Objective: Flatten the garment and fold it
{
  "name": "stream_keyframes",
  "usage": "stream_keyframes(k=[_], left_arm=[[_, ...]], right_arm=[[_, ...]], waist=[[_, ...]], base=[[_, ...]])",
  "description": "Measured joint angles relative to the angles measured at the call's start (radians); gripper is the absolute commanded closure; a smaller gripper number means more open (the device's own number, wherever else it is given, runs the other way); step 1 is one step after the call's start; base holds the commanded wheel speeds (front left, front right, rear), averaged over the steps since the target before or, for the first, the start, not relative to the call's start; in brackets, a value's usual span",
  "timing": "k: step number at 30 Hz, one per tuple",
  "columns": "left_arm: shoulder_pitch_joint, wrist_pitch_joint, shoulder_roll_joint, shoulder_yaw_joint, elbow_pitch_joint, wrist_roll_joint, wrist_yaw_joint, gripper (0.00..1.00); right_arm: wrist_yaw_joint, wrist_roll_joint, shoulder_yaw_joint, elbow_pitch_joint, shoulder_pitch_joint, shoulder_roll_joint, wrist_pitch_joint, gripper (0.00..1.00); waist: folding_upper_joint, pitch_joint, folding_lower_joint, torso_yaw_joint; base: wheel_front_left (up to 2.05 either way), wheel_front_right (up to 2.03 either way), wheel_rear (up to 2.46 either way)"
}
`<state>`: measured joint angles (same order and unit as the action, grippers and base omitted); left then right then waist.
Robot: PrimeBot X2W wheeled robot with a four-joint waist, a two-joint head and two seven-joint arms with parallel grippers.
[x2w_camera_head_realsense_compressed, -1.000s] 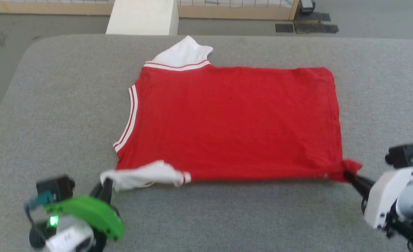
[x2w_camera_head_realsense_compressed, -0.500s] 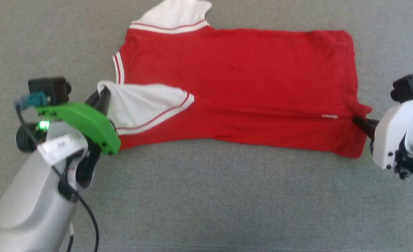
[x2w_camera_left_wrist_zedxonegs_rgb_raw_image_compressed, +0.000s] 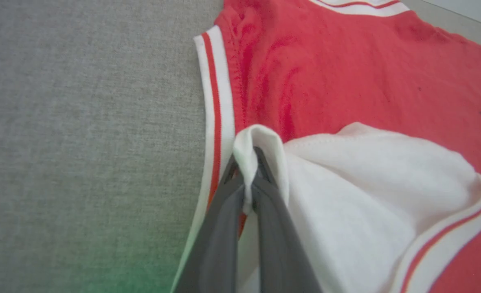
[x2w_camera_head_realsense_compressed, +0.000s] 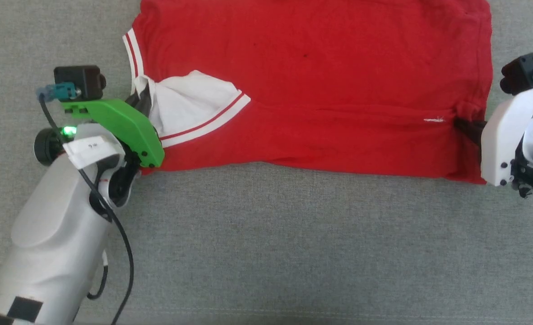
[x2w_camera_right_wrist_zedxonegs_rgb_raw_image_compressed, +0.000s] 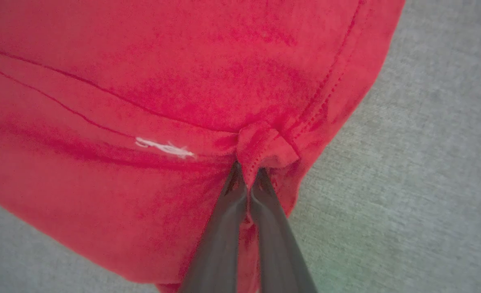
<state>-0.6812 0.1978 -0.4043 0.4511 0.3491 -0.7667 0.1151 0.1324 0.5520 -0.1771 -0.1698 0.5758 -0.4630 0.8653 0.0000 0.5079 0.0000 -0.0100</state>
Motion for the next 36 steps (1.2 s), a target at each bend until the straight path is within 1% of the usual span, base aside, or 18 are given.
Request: stream_keyframes(k=[2,3,4,5,11,14,18,21,24,27,29,31,34,36], left_arm=[[-0.018,0.0,0.003,0.002,0.024,-0.001,-0.007,1.0],[-0.024,0.0,0.006,0.002,0.036,-0.002,-0.009,0.8],[-0.026,0.002,0.008,0.003,0.043,-0.006,-0.01,0.09],[-0.029,0.003,0.01,0.004,0.053,-0.009,-0.01,0.0],[-0.027,0.023,0.02,0.007,0.083,-0.021,-0.014,0.0],[-0.016,0.021,0.01,-0.003,0.08,-0.024,-0.007,0.0],[0.002,-0.004,-0.016,-0.022,0.045,-0.024,0.012,0.0],[0.035,-0.083,-0.032,-0.051,-0.004,-0.018,0.02,0.0],[0.092,-0.214,-0.043,-0.082,-0.061,-0.001,0.024,0.0],[0.197,-0.348,-0.044,-0.1,-0.112,0.016,0.033,0.0],[0.267,-0.405,-0.042,-0.108,-0.139,0.037,0.041,0.0],[0.336,-0.437,-0.036,-0.122,-0.168,0.051,0.049,0.0],[0.415,-0.45,-0.028,-0.14,-0.203,0.079,0.053,0.0],[0.455,-0.451,-0.024,-0.149,-0.223,0.118,0.053,0.0]], right_arm=[[0.001,0.004,-0.001,0.0,0.006,-0.002,0.01,1.0],[0.0,0.006,-0.001,0.0,0.008,-0.002,0.015,0.59],[0.0,0.008,-0.001,-0.001,0.008,-0.002,0.016,0.0],[0.0,0.008,0.0,-0.003,0.008,-0.001,0.015,0.0],[0.0,0.024,0.024,-0.019,-0.021,0.022,-0.012,0.0],[0.0,0.029,0.056,-0.017,-0.057,0.024,-0.038,0.0],[0.0,0.029,0.118,0.018,-0.101,0.037,-0.105,0.0],[0.0,0.008,0.164,0.057,-0.139,0.066,-0.195,0.0],[0.0,-0.021,0.197,0.092,-0.182,0.104,-0.313,0.0],[0.0,-0.061,0.225,0.121,-0.244,0.145,-0.458,0.0],[0.0,-0.079,0.238,0.134,-0.287,0.166,-0.542,0.0],[0.0,-0.106,0.253,0.145,-0.338,0.181,-0.634,0.0],[0.0,-0.141,0.278,0.151,-0.403,0.201,-0.746,0.0],[0.0,-0.163,0.295,0.149,-0.439,0.216,-0.796,0.0]], waist=[[0.0,0.007,0.0,-0.001],[0.0,0.006,0.0,-0.001],[0.0,0.003,0.0,-0.001],[0.0,-0.001,0.0,-0.002],[0.0,-0.056,0.0001,0.0],[0.0,-0.097,0.0001,0.001],[0.0,-0.16,0.0001,0.003],[0.0,-0.209,0.0001,0.003],[0.0,-0.256,0.0001,0.002],[0.0,-0.302,0.0,-0.001],[0.0,-0.328,0.0,-0.002],[0.0,-0.355,0.0,-0.003],[0.0,-0.387,0.0,-0.001],[0.0,-0.404,0.0,0.002]], base=[[0.0,0.0,0.0],[0.0,0.0,0.0],[0.0,0.0,0.0],[0.0,0.0,0.0],[0.0,0.0,0.0],[0.0,0.0,0.0],[0.0,0.0,0.0],[0.0,0.0,0.0],[0.0,0.0,0.0],[0.0,0.0,0.0],[0.0,0.0,0.0],[0.0,0.0,0.0],[0.0,0.0,0.0],[0.0,0.0,0.0]])
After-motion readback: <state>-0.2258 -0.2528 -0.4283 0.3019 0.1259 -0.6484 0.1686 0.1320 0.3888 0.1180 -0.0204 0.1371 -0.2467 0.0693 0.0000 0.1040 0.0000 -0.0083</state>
